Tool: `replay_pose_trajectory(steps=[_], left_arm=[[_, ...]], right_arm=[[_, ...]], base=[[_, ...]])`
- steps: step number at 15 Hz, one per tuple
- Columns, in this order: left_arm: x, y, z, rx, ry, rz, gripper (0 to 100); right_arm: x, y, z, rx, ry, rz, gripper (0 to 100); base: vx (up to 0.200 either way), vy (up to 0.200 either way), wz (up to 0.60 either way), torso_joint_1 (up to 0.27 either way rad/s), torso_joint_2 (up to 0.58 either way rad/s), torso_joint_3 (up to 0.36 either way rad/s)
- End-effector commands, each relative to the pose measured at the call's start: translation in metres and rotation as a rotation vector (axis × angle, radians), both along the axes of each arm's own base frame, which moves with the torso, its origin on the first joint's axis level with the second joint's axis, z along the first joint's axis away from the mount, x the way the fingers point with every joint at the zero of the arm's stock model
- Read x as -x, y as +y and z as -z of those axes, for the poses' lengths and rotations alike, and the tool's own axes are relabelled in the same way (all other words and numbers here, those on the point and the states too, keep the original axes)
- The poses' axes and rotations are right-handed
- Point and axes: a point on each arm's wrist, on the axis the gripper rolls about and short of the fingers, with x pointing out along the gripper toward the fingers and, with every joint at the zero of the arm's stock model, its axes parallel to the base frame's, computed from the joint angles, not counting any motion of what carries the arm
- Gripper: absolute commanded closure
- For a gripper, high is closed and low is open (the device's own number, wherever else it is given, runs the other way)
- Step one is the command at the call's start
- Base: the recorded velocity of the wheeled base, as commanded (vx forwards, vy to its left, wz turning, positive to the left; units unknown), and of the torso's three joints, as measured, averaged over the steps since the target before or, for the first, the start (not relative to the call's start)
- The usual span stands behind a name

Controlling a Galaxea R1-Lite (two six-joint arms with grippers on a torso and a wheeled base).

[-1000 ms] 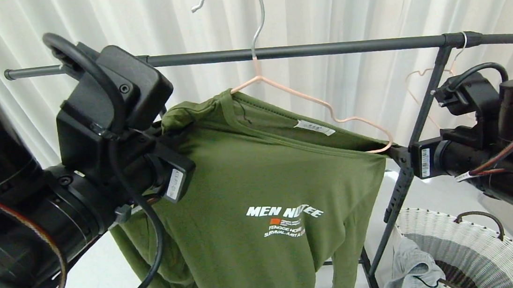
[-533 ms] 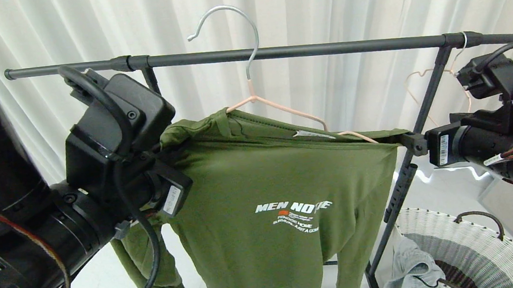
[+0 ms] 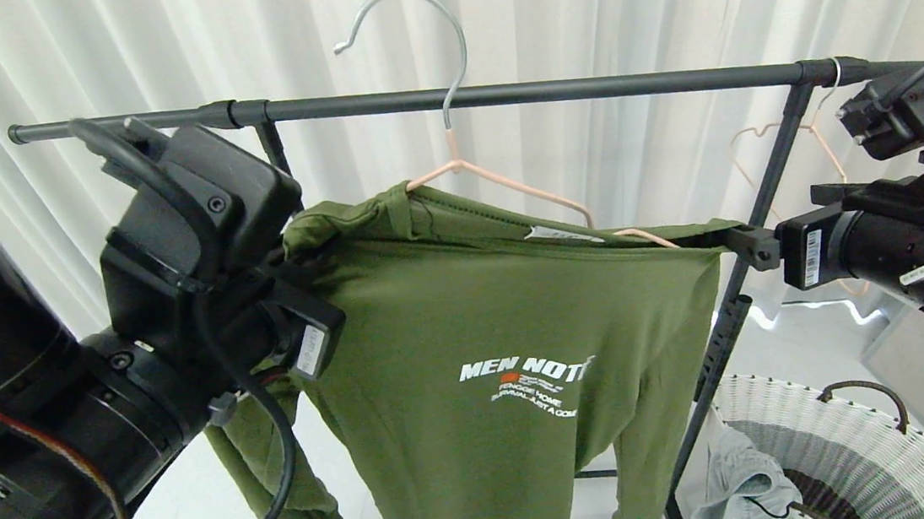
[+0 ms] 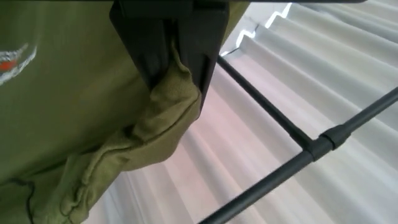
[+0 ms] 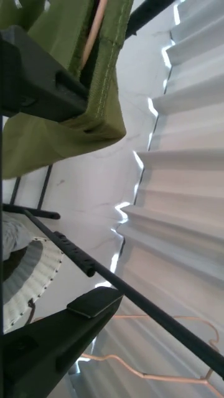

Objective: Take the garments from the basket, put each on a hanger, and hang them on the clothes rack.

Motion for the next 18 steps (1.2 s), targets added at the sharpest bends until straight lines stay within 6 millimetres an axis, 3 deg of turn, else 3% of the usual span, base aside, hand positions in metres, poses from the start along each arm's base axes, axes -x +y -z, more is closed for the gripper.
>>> replay_pose_trajectory(steps=[1, 5, 8, 11, 18], left_arm=[[0.000, 0.000, 0.008, -0.031, 0.017, -0.004, 100], [-0.011, -0.004, 0.015, -0.057, 0.033, -0.105, 100], [-0.017, -0.009, 0.017, -0.032, 0.013, -0.138, 100], [-0.018, -0.011, 0.015, -0.006, -0.002, -0.139, 100], [-0.017, -0.015, 0.005, 0.102, -0.007, -0.120, 100]], right_arm=[[0.002, 0.007, -0.009, 0.003, -0.033, -0.041, 0], [0.024, 0.029, -0.022, -0.013, -0.074, -0.177, 0], [0.045, 0.047, -0.020, 0.001, -0.056, -0.292, 0], [0.052, 0.059, -0.013, 0.022, -0.031, -0.351, 0], [0.055, 0.057, -0.010, 0.028, -0.026, -0.350, 0]], base=[[0.000, 0.000, 0.00, 0.000, 0.00, 0.000], [0.000, 0.000, 0.00, 0.000, 0.00, 0.000], [0.000, 0.000, 0.00, 0.000, 0.00, 0.000], [0.000, 0.000, 0.00, 0.000, 0.00, 0.000], [0.000, 0.000, 0.00, 0.000, 0.00, 0.000]])
